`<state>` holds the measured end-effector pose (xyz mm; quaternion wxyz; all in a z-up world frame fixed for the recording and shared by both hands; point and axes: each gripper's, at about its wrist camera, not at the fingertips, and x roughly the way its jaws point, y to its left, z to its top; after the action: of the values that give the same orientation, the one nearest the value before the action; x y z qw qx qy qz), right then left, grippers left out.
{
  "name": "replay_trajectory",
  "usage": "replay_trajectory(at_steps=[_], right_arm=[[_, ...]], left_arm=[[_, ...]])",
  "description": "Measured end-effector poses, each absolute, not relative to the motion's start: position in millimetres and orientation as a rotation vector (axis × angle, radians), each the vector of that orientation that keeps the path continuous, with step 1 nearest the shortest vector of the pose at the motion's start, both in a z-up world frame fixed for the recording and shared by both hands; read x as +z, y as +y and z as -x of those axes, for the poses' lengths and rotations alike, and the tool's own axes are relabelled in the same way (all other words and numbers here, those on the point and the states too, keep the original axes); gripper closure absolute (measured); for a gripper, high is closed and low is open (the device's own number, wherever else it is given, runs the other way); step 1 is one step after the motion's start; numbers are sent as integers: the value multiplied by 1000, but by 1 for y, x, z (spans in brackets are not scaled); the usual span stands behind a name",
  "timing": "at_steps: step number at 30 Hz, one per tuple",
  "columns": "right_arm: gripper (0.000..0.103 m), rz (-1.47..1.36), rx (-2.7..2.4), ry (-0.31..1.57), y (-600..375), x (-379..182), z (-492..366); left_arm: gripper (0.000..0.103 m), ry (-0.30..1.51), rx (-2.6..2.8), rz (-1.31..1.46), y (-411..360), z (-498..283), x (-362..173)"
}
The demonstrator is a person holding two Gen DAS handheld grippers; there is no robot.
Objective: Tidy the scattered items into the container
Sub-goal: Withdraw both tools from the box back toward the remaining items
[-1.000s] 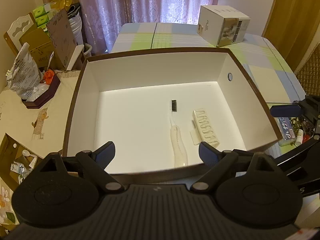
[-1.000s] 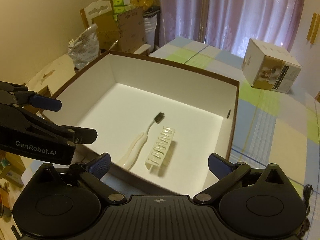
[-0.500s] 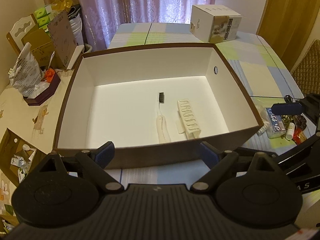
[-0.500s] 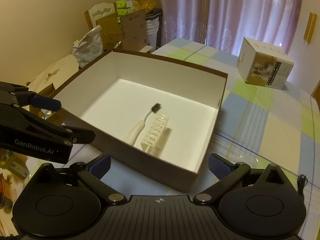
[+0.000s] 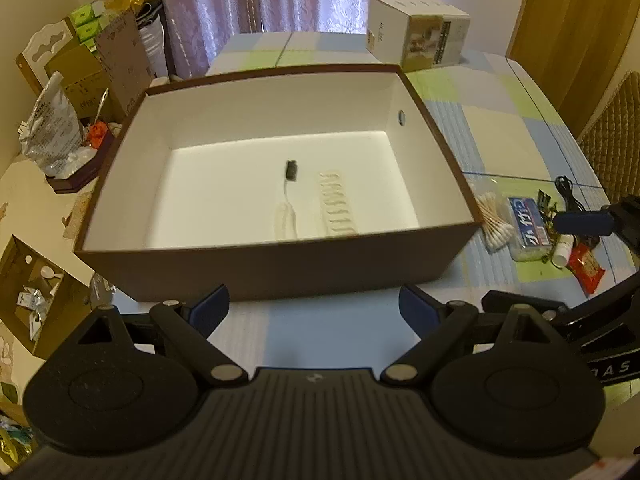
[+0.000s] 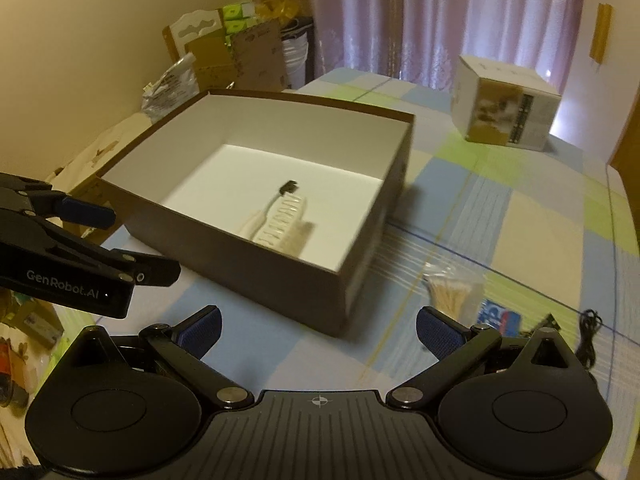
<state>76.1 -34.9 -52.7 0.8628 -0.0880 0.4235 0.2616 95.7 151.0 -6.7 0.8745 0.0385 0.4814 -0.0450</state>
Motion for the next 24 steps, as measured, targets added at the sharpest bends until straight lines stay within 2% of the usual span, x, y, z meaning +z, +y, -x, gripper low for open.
replay_trajectory(at_steps=[11,24], right_arm=[[2,175,480,905,-98,-58,-58],[2,90,334,885,-195,-58,-40]], left_arm=[[13,1041,-108,-68,111,-81,-20],[13,1047,-281,-127,27,-76,-33]])
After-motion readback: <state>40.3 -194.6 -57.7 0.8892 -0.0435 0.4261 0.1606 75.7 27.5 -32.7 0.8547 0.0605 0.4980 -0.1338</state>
